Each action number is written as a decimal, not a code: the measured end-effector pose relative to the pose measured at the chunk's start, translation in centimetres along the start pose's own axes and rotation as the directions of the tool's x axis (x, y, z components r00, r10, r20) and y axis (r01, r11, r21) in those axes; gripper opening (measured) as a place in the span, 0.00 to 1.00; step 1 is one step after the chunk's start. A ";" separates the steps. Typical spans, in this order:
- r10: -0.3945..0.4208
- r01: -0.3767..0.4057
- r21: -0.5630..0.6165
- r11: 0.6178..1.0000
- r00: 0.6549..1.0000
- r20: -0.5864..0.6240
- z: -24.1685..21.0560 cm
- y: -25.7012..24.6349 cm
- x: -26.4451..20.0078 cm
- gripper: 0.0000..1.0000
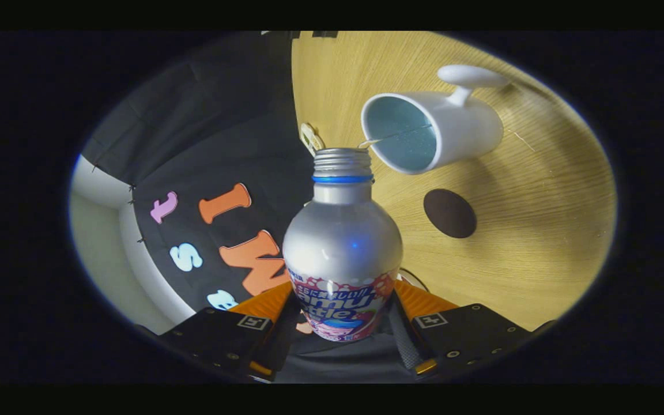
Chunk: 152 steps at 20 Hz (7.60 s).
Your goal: Take the bottle from table, then pour the juice into the cup, finally place the bottle on the coaster
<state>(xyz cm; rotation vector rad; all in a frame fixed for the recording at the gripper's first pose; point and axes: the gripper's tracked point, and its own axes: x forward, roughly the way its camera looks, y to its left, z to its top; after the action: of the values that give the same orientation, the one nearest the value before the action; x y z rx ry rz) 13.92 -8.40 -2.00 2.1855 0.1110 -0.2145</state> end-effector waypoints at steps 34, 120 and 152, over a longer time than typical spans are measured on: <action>-0.003 -0.001 0.154 0.988 1.000 0.028 2.0 0.9 -0.1 0.76; -0.010 0.246 -0.845 -0.474 0.959 0.284 5.9 -5.6 7.8 0.77; 0.092 0.068 -0.841 -0.537 0.996 0.022 -7.6 -2.9 -6.9 0.97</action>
<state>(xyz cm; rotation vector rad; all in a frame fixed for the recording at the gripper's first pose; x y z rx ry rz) 7.53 -0.52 1.43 0.0456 0.1321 -0.0738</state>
